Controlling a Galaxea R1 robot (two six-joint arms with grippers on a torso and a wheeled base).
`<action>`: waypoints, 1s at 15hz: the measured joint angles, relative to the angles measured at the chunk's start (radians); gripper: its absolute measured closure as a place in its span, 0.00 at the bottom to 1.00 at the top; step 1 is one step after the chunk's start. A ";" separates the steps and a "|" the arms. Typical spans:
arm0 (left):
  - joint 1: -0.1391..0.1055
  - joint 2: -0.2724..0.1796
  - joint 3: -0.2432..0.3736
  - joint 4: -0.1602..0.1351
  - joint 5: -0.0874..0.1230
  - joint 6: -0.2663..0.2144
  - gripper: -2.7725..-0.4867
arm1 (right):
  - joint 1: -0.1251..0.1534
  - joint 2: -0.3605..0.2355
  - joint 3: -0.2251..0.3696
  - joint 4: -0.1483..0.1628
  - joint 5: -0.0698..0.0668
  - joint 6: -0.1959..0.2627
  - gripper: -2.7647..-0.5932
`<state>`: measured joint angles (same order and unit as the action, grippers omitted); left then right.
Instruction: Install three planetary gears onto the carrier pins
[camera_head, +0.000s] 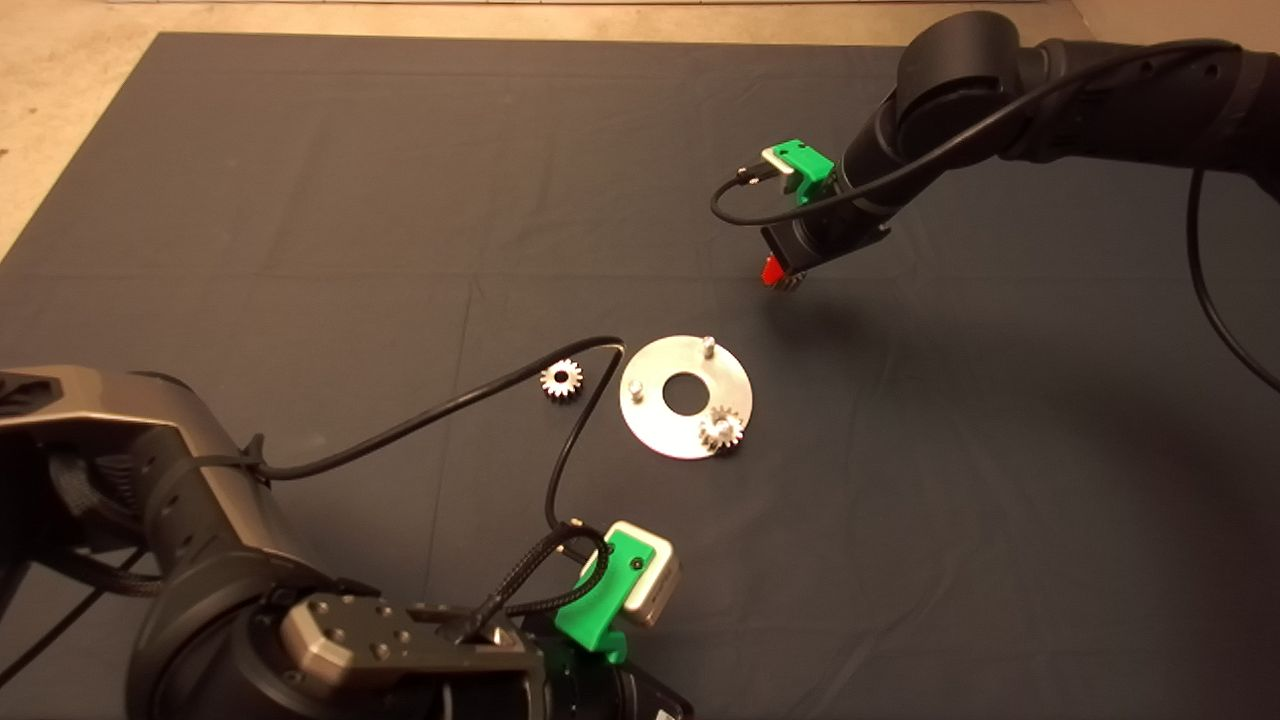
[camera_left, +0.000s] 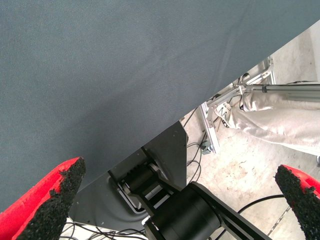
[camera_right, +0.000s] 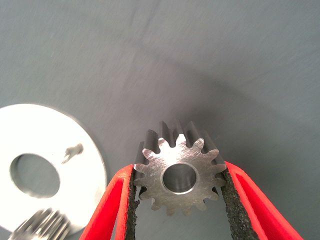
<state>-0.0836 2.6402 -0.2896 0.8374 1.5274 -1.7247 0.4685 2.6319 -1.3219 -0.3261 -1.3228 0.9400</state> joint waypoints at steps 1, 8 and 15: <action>0.000 0.000 0.000 0.000 0.000 -0.006 0.01 | 0.000 0.000 0.001 0.017 0.003 0.000 0.81; 0.000 0.014 0.000 0.000 0.000 -0.016 0.01 | 0.000 0.006 0.107 0.042 0.014 0.001 0.81; 0.000 0.017 0.000 -0.001 0.000 -0.018 0.01 | 0.000 0.047 0.179 0.054 0.017 0.034 0.81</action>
<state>-0.0836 2.6570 -0.2896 0.8366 1.5279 -1.7423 0.4685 2.6791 -1.1426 -0.2726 -1.3060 0.9736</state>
